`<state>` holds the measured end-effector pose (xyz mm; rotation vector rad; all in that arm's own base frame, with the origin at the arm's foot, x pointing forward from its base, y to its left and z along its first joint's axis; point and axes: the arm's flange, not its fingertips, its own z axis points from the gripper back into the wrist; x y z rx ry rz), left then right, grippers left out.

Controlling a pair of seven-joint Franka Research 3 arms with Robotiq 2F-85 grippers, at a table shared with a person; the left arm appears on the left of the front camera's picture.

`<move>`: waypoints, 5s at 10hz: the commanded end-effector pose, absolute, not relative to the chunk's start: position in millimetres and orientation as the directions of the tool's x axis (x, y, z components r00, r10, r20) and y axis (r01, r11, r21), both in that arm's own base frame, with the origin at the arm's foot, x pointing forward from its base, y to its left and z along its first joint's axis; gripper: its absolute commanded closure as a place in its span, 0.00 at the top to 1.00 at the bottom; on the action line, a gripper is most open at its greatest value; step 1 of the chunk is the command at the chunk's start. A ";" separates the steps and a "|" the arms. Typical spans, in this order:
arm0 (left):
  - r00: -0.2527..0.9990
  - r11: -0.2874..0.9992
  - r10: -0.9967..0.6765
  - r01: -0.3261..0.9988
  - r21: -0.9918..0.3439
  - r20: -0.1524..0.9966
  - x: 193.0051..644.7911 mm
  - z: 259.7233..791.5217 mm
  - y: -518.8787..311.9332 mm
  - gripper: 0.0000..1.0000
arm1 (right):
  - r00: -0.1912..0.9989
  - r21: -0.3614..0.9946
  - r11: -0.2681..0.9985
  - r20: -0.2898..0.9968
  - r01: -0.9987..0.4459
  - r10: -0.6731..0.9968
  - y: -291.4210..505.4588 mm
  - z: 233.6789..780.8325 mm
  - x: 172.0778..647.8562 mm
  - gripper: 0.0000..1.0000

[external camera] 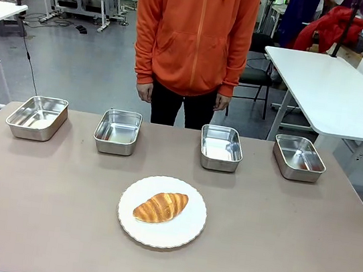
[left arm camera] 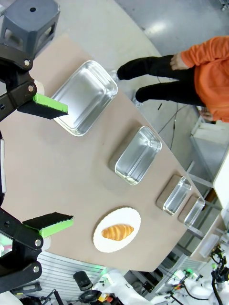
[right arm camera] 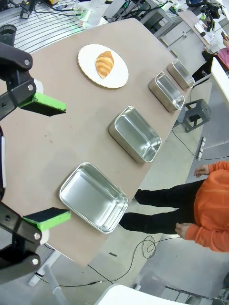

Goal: Place the bread in the container.
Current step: Place the Butter Roll into the Airtight Container indicated by the human.

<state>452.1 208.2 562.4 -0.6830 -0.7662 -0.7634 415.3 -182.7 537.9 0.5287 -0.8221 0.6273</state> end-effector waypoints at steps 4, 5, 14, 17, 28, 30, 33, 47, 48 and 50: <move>0.478 0.539 -0.345 0.805 -0.247 0.808 450.8 565.1 207.7 1.00 | 0.507 0.185 0.693 0.811 -0.697 0.293 -181.4 538.2 416.2 1.00; 0.478 0.539 -0.345 0.805 -0.247 0.808 450.8 565.1 207.7 1.00 | 0.507 0.185 0.693 0.811 -0.697 0.293 -181.4 538.2 416.2 1.00; 0.478 0.539 -0.345 0.805 -0.247 0.808 450.8 565.1 207.7 1.00 | 0.507 0.185 0.693 0.811 -0.697 0.293 -181.4 538.2 416.2 1.00; 0.478 0.539 -0.345 0.805 -0.247 0.808 450.8 565.1 207.7 1.00 | 0.507 0.185 0.693 0.811 -0.697 0.293 -181.4 538.2 416.2 1.00; 0.478 0.539 -0.345 0.805 -0.247 0.808 450.8 565.1 207.7 1.00 | 0.507 0.185 0.693 0.811 -0.697 0.293 -181.4 538.2 416.2 1.00; 0.478 0.539 -0.345 0.805 -0.247 0.808 450.8 565.1 207.7 1.00 | 0.507 0.185 0.693 0.811 -0.697 0.293 -181.4 538.2 416.2 1.00; 0.478 0.539 -0.345 0.805 -0.247 0.808 450.8 565.1 207.7 1.00 | 0.507 0.185 0.693 0.811 -0.697 0.293 -181.4 538.2 416.2 1.00; 0.478 0.539 -0.345 0.805 -0.247 0.808 450.8 565.1 207.7 1.00 | 0.507 0.185 0.693 0.811 -0.697 0.293 -181.4 538.2 416.2 1.00; 0.478 0.539 -0.345 0.805 -0.247 0.808 450.8 565.1 207.7 1.00 | 0.507 0.185 0.693 0.811 -0.697 0.293 -181.4 538.2 416.2 1.00; 0.478 0.539 -0.345 0.805 -0.247 0.808 450.8 565.1 207.7 1.00 | 0.507 0.185 0.693 0.811 -0.697 0.293 -181.4 538.2 416.2 1.00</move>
